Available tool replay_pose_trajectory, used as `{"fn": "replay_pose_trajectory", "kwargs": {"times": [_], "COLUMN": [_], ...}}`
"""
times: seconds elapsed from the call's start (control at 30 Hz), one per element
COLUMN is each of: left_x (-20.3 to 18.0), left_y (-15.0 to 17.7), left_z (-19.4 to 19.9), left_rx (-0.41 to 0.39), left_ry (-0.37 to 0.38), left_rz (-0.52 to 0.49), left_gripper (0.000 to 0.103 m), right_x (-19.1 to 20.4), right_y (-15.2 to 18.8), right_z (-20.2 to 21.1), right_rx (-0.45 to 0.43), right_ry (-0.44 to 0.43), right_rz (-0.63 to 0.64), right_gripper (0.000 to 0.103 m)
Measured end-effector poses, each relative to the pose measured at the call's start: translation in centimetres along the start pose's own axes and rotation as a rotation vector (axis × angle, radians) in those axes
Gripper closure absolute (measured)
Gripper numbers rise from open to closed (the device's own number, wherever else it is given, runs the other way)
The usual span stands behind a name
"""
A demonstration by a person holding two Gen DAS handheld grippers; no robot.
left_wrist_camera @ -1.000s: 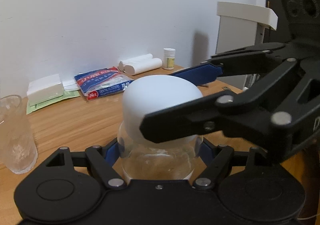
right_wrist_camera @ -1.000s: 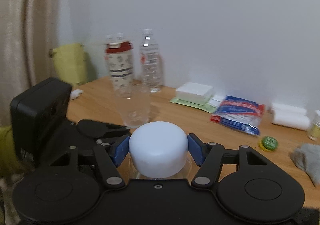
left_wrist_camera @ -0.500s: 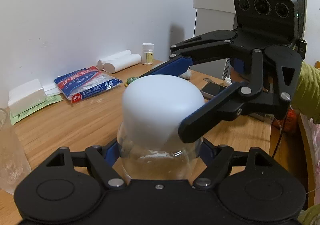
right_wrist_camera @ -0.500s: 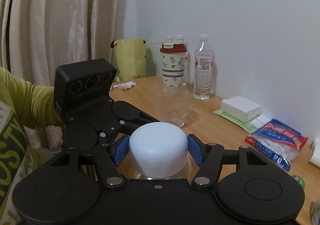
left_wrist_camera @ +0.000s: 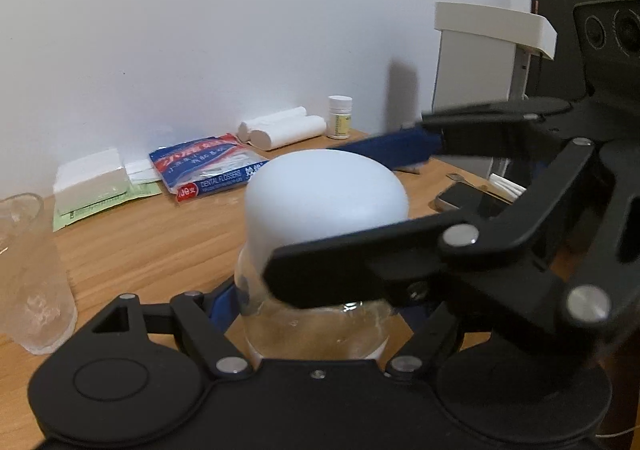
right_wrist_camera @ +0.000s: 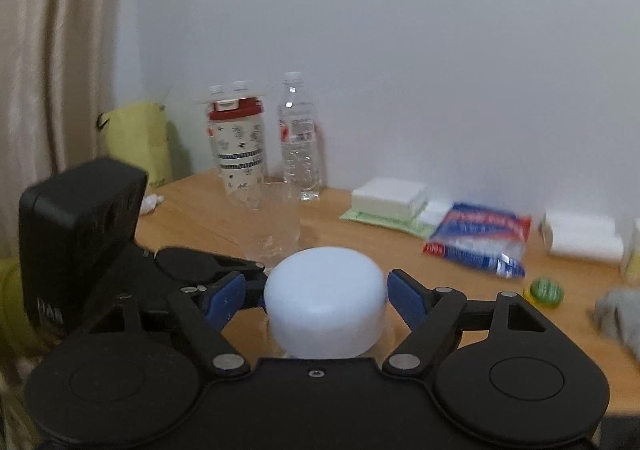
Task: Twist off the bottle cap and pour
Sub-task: 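Open the right gripper, rotate back and close it on the cap again, then twist the white cap with the right gripper while the left gripper holds the jar, then open the right gripper, rotate back and close it on the cap again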
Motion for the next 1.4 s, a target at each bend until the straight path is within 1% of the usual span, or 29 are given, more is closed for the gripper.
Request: {"fn": "replay_pose_trajectory", "kwargs": {"times": [0.1,0.13,0.2,0.37,0.47,0.53,0.6,0.63,0.67,0.7,0.73,0.83,0.93,1.03,1.1,1.13,1.17,1.2,1.23,1.37,1.4], "left_x": [-0.1,-0.2,-0.1,-0.1,0.1,0.2,0.4,0.6,0.6,0.7,0.8,1.1,1.1,1.1,1.1,1.1,1.0,0.9,0.8,0.4,0.3], "left_y": [0.0,0.0,-0.1,-0.2,-0.1,-0.2,-0.2,-0.2,-0.2,-0.2,-0.1,-0.2,-0.2,-0.2,-0.1,0.0,0.0,0.0,0.1,0.1,0.0], "left_z": [0.1,0.1,0.0,0.1,0.0,0.1,0.2,0.2,0.3,0.3,0.4,0.3,0.3,0.2,0.2,0.1,0.2,0.1,0.1,0.1,0.1], "left_rx": [-0.005,-0.006,-0.006,-0.006,-0.002,0.012,0.013,0.014,0.014,0.016,0.018,0.028,0.041,0.045,0.046,0.044,0.043,0.037,0.032,0.014,0.016], "left_ry": [-0.02,-0.025,-0.029,-0.029,-0.012,0.007,0.041,0.059,0.067,0.087,0.108,0.154,0.185,0.189,0.187,0.181,0.176,0.16,0.14,0.049,0.031], "left_rz": [0.008,0.009,0.008,0.009,0.0,-0.005,-0.018,-0.024,-0.028,-0.037,-0.046,-0.063,-0.083,-0.088,-0.085,-0.079,-0.077,-0.071,-0.059,-0.02,-0.011], "left_gripper": [0.024,0.024,0.024,0.024,0.024,0.024,0.024,0.024,0.024,0.024,0.024,0.024,0.024,0.024,0.024,0.024,0.024,0.024,0.024,0.024,0.024], "right_x": [0.3,0.2,0.2,-0.1,-0.6,-1.3,-2.0,-2.4,-2.5,-2.5,-2.6,-3.3,-3.6,-3.7,-3.6,-3.3,-3.2,-3.1,-3.1,-2.0,-1.8], "right_y": [0.0,0.0,-0.1,0.1,0.0,-0.1,-0.2,-0.2,-0.1,-0.1,0.0,0.0,-0.1,-0.4,-0.5,-0.5,-0.6,-0.6,-0.5,-0.4,-0.4], "right_z": [-0.2,-0.3,-0.6,-0.3,-0.2,-0.1,0.0,0.0,0.1,0.1,0.2,0.3,0.2,0.0,0.0,0.2,0.3,0.5,0.4,1.0,1.0], "right_rx": [0.009,0.01,0.01,0.012,0.027,0.036,0.037,0.035,0.029,0.026,0.018,0.014,0.01,0.021,0.03,0.033,0.028,0.016,0.013,-0.059,-0.062], "right_ry": [0.039,0.056,0.091,0.093,0.017,-0.061,-0.126,-0.194,-0.23,-0.244,-0.286,-0.392,-0.451,-0.479,-0.471,-0.453,-0.432,-0.405,-0.397,-0.168,-0.131], "right_rz": [-0.029,-0.051,-0.057,-0.048,-0.023,-0.019,-0.028,0.003,0.038,0.051,0.086,0.138,0.14,0.157,0.151,0.145,0.134,0.114,0.109,0.015,0.011], "right_gripper": [0.021,0.023,0.032,0.034,0.034,0.034,0.033,0.033,0.034,0.034,0.034,0.034,0.034,0.034,0.033,0.03,0.018,0.012,0.009,0.009,0.009]}}
Point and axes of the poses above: each gripper's, at about its wrist camera, not at the fingertips, and z roughly against the way its jaws point, x to its left, y to its underside, the point moved 4 cm from there along -z, roughly the way its jaws point, and after that the axes turned 8 degrees about -x, right-handed, at the moved point
